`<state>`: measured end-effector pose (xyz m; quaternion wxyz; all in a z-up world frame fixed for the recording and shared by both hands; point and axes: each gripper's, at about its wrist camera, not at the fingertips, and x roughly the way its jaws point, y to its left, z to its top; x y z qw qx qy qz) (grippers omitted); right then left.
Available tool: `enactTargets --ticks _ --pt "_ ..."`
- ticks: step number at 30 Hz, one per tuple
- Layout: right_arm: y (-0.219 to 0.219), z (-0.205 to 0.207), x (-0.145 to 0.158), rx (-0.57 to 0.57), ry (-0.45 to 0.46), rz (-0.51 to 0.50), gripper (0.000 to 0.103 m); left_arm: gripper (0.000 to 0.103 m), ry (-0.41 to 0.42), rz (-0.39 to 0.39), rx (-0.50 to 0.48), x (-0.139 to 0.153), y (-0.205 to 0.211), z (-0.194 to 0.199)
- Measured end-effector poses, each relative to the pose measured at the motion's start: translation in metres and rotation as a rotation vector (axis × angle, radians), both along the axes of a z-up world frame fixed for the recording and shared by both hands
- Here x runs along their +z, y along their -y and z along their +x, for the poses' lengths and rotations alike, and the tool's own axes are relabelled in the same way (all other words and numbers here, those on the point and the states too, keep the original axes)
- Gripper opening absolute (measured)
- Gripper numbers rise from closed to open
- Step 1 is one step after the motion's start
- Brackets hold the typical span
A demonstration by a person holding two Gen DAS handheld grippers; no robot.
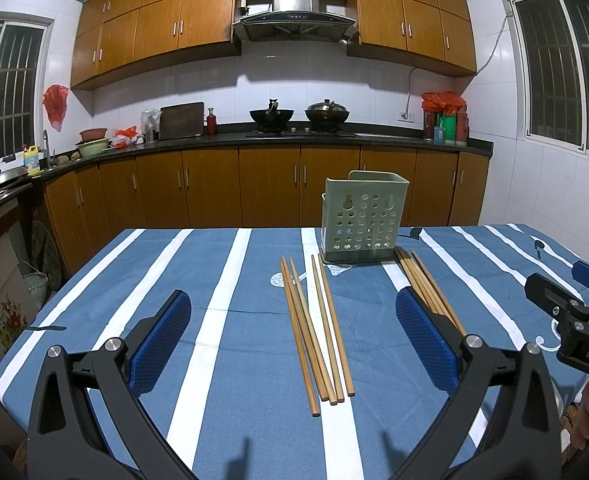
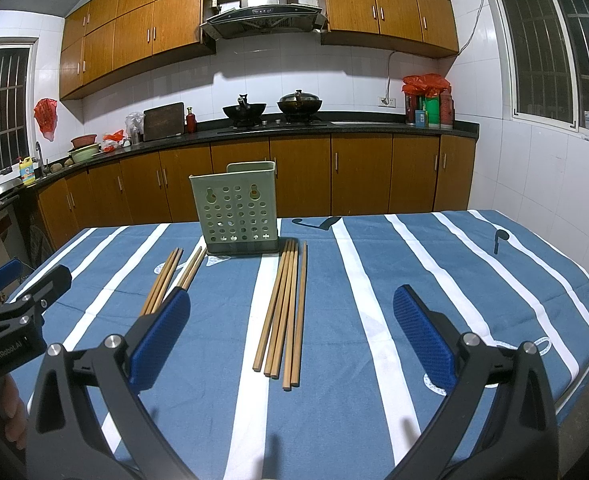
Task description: Organize utensils
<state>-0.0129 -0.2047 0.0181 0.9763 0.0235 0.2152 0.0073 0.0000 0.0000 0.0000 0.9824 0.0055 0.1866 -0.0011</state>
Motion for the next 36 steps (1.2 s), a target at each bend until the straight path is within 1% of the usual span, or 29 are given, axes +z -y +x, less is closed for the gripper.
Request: enactTargets --ticks 36 --pt "-0.0005 0.0004 -0.001 0.0 0.0 0.001 0.099 0.101 -0.003 0.001 0.0 -0.0001 0.0001 0.0002"
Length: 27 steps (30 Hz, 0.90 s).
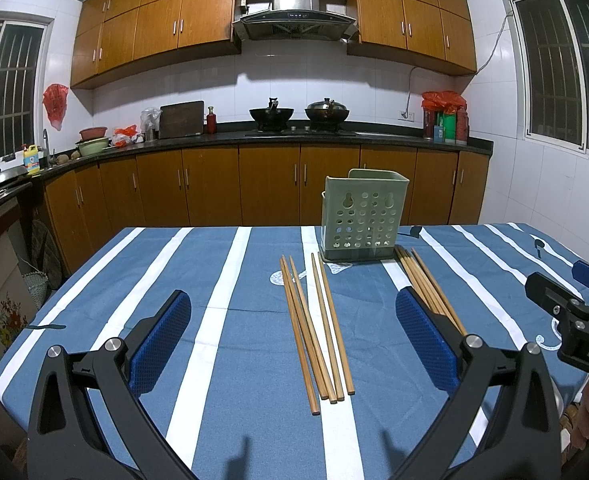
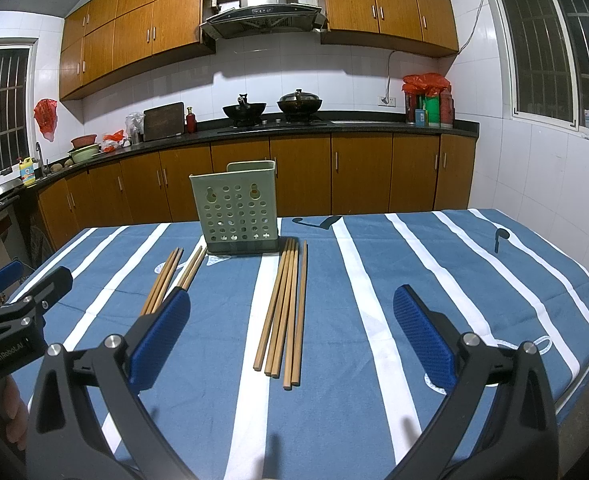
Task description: Organize utensils
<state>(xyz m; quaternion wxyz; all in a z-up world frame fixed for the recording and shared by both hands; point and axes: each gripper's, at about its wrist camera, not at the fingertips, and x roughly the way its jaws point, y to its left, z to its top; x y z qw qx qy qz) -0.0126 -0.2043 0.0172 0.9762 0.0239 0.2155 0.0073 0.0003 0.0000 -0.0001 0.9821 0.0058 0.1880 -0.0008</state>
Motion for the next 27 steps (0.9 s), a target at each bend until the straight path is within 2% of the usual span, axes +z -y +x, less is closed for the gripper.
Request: enactTargets --ticks 27 --pt "-0.0013 0.0045 -0.0019 0.0 -0.009 0.002 0.099 0.101 -0.016 0.005 0.008 -0.0013 -0.0011 0.0026"
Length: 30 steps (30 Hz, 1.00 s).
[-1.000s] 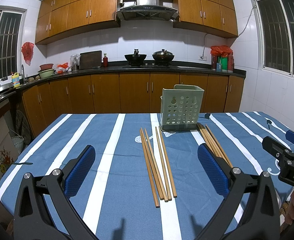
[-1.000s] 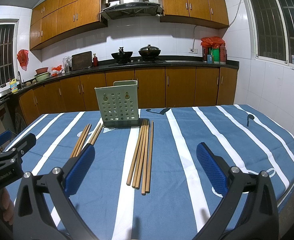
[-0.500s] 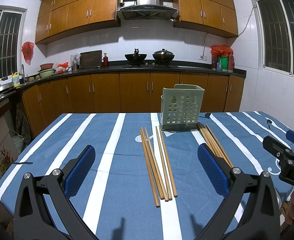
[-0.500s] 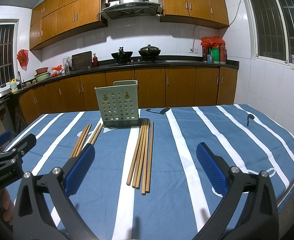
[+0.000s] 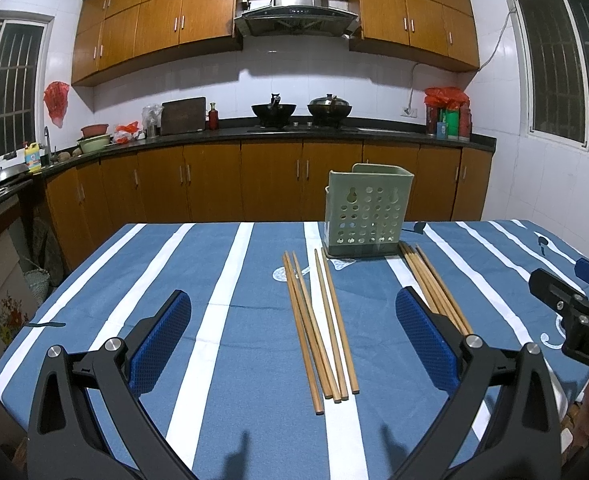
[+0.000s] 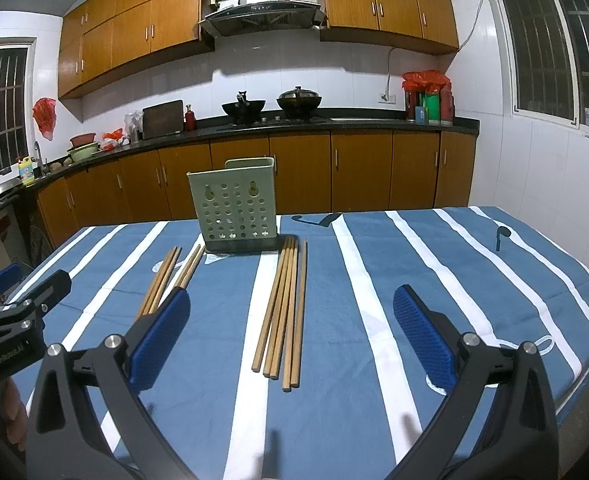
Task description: Organize utensils
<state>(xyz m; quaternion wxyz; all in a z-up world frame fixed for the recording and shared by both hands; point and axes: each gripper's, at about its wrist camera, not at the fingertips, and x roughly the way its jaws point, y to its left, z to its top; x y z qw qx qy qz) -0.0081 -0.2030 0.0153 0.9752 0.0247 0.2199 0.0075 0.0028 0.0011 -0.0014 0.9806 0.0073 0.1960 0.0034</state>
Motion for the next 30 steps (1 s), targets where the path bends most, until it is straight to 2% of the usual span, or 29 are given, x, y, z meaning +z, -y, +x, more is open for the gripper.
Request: enactTargets --ticks 5,10,11,14,15,18,21,25,27,28,30 --pt "0.005 0.016 -0.006 -0.002 -0.034 -0.001 0.099 0.101 -0.062 0.018 0.032 -0.011 -0.003 0.017" --pt "0.018 0.05 -0.028 -0.035 -0.157 0.038 0.099 0.101 -0.168 0.002 0.051 -0.024 -0.017 0.042" --pt "0.021 0.058 -0.034 -0.043 -0.191 0.048 0.097 0.101 -0.19 0.001 0.057 -0.027 -0.02 0.047" --pt "0.025 0.077 -0.048 -0.042 -0.267 0.055 0.074 0.099 -0.231 0.013 0.07 -0.034 -0.024 0.059" --pt "0.025 0.081 -0.051 -0.038 -0.287 0.06 0.067 0.093 -0.247 0.013 0.067 -0.037 -0.025 0.063" --pt "0.026 0.098 -0.062 -0.031 -0.343 0.074 0.053 0.078 -0.294 0.006 0.058 -0.045 -0.027 0.077" --pt "0.025 0.114 -0.072 -0.017 -0.391 0.084 0.044 0.066 -0.349 -0.027 0.039 -0.053 -0.032 0.088" --pt "0.021 0.128 -0.08 -0.003 -0.43 0.064 0.038 0.058 -0.386 -0.045 0.013 -0.058 -0.034 0.096" --pt "0.017 0.135 -0.087 0.009 -0.463 0.054 0.028 0.054 -0.402 -0.048 -0.001 -0.061 -0.033 0.1" --pt "0.017 0.136 -0.089 0.013 -0.472 0.055 0.027 0.05 -0.41 -0.049 -0.007 -0.062 -0.032 0.103" --pt "0.016 0.137 -0.09 0.0 -0.46 0.027 0.017 0.045 -0.427 -0.058 -0.027 -0.065 -0.031 0.106"
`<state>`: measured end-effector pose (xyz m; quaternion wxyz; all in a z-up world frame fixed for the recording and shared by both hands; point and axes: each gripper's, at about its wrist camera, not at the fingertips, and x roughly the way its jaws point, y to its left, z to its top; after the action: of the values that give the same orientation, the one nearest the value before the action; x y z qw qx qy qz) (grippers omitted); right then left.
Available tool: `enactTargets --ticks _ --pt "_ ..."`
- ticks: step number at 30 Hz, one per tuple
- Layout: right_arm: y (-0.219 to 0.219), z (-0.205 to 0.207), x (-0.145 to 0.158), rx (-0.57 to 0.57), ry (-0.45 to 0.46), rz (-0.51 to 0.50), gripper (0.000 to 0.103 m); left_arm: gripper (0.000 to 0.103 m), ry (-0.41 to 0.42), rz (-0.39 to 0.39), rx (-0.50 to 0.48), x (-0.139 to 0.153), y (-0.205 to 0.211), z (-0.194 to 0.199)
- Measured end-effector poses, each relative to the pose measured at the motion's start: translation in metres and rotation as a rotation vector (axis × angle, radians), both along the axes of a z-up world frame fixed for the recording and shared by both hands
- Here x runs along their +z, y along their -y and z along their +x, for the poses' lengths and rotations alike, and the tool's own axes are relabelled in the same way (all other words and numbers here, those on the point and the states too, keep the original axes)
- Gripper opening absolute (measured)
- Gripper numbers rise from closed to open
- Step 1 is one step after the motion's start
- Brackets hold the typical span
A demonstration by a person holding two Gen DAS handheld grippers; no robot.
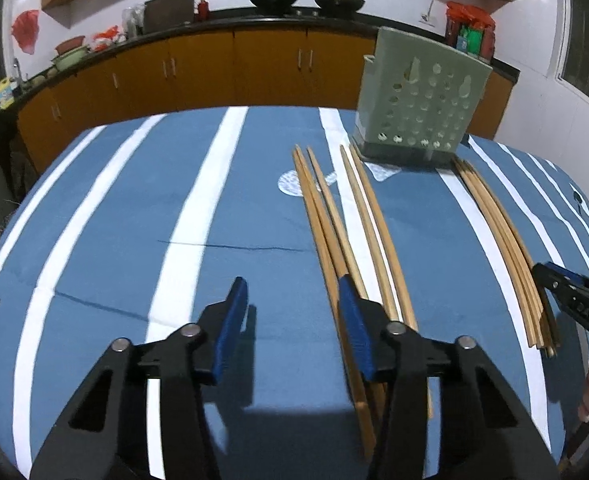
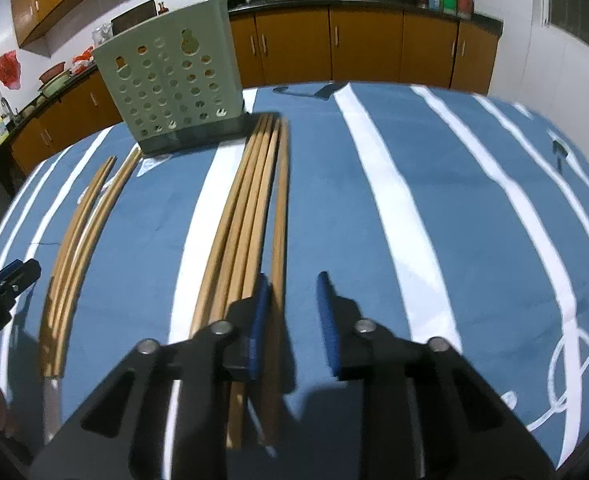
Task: Organize utensils
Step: 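Lower the right tool onto one wooden chopstick and close it while the left tool grasps another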
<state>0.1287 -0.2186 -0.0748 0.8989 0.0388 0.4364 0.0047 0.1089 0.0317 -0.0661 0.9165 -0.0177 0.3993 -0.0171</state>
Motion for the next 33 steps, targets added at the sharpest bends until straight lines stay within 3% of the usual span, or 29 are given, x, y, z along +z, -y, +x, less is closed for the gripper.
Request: enactTargets --ticks 3,13,22,33 --pt "0.003 0.001 0.0 -0.01 0.002 -0.013 0.01 0.039 -0.017 -0.015 -0.021 -0.003 0.002 0.003" --pt "0.005 0.002 0.0 -0.015 0.002 -0.005 0.01 0.028 -0.053 -0.004 -0.071 -0.009 0.011 0.007" --pt "0.006 0.003 -0.002 0.002 0.004 -0.01 0.009 0.009 -0.069 0.036 -0.064 -0.011 0.01 0.014" --pt "0.016 0.023 -0.004 -0.045 0.021 -0.01 0.008 0.008 -0.065 0.031 0.001 -0.011 -0.012 0.042"
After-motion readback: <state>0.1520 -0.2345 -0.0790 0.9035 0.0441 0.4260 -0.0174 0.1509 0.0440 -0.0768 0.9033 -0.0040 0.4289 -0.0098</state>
